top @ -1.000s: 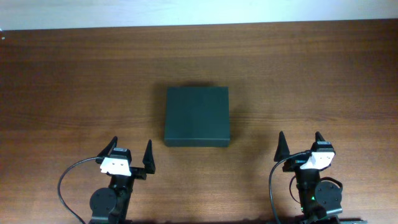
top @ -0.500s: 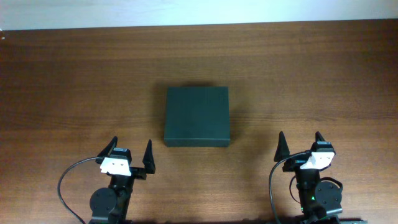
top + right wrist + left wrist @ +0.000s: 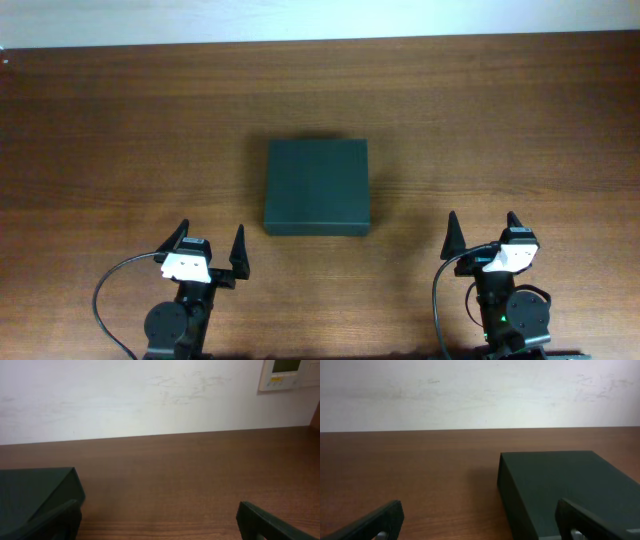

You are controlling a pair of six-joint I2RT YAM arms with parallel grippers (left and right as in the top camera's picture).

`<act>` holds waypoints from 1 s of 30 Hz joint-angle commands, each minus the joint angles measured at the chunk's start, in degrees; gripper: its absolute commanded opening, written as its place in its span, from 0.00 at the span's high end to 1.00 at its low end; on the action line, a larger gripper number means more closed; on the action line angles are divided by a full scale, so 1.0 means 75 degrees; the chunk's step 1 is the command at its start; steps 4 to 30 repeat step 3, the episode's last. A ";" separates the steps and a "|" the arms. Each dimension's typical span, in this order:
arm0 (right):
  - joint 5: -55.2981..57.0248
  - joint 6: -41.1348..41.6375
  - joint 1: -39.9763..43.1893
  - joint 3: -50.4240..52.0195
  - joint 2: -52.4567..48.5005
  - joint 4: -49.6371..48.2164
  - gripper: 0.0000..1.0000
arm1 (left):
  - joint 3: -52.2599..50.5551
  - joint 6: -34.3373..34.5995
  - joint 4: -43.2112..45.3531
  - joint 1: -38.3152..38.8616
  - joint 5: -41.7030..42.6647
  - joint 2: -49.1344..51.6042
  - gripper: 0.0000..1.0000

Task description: Pack container

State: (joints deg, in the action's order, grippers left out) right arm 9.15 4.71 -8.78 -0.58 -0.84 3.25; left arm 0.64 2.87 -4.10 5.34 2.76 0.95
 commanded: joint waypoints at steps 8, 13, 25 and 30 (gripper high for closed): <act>-0.0012 0.0006 0.0023 0.0035 0.0055 0.0070 0.01 | -0.0017 0.0102 -0.0061 0.0032 -0.0023 -0.0079 0.01; -0.0012 0.0006 0.0023 0.0035 0.0055 0.0070 0.01 | -0.0017 0.0102 -0.0061 0.0032 -0.0023 -0.0079 0.01; -0.0012 0.0006 0.0023 0.0035 0.0055 0.0070 0.01 | -0.0017 0.0102 -0.0061 0.0032 -0.0023 -0.0079 0.01; -0.0012 0.0006 0.0023 0.0035 0.0055 0.0070 0.01 | -0.0017 0.0102 -0.0061 0.0032 -0.0023 -0.0079 0.01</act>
